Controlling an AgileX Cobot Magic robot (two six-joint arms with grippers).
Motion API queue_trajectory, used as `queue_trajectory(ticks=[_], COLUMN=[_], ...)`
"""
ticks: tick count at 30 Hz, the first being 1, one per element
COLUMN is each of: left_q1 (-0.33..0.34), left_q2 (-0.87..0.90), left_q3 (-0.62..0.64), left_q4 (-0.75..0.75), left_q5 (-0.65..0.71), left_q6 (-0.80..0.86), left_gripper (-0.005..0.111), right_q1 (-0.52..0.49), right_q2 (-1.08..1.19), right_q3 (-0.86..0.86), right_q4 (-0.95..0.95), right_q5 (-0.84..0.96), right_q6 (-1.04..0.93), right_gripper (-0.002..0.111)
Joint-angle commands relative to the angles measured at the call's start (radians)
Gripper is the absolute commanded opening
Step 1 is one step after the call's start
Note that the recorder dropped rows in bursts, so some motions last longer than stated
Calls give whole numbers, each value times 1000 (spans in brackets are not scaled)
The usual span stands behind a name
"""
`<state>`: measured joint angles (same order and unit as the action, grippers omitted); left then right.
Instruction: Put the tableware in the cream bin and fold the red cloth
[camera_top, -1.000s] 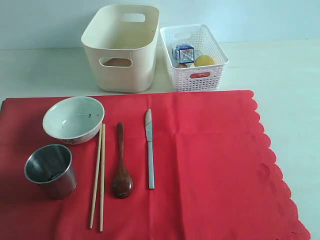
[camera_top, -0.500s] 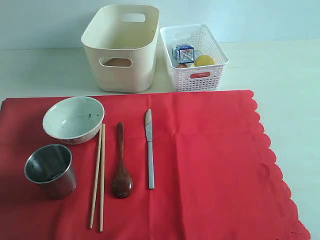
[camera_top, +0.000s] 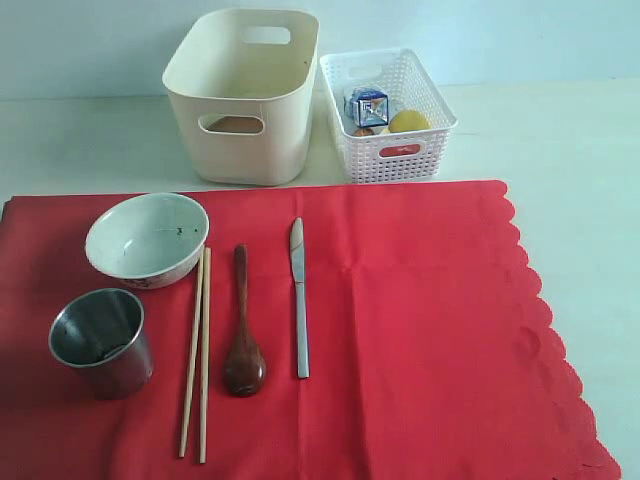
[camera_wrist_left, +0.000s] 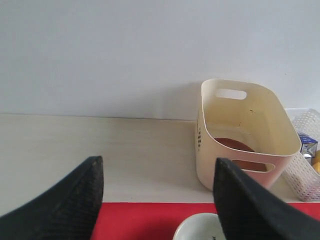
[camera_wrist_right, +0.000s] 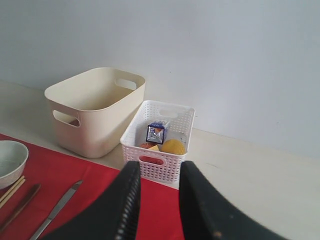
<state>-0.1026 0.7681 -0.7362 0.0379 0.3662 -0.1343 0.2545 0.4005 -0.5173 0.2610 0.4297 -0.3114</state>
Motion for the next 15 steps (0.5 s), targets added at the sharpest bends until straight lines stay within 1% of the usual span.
queue_trajectory(ticks=[1, 9, 15], left_q1=[-6, -6, -6], left_q2=[59, 166, 259], left_q3=[-8, -8, -8], left_q4=[-93, -172, -237], left_q5=[0, 9, 41], left_q6=[-7, -2, 1], left_gripper=[62, 62, 62], right_q1=[1, -6, -74], right_q2=[-48, -209, -285], right_q3=[5, 5, 5], right_q4=[4, 8, 11], right_q5=[-9, -9, -9], right_q6=[-2, -1, -1], right_gripper=[27, 27, 27])
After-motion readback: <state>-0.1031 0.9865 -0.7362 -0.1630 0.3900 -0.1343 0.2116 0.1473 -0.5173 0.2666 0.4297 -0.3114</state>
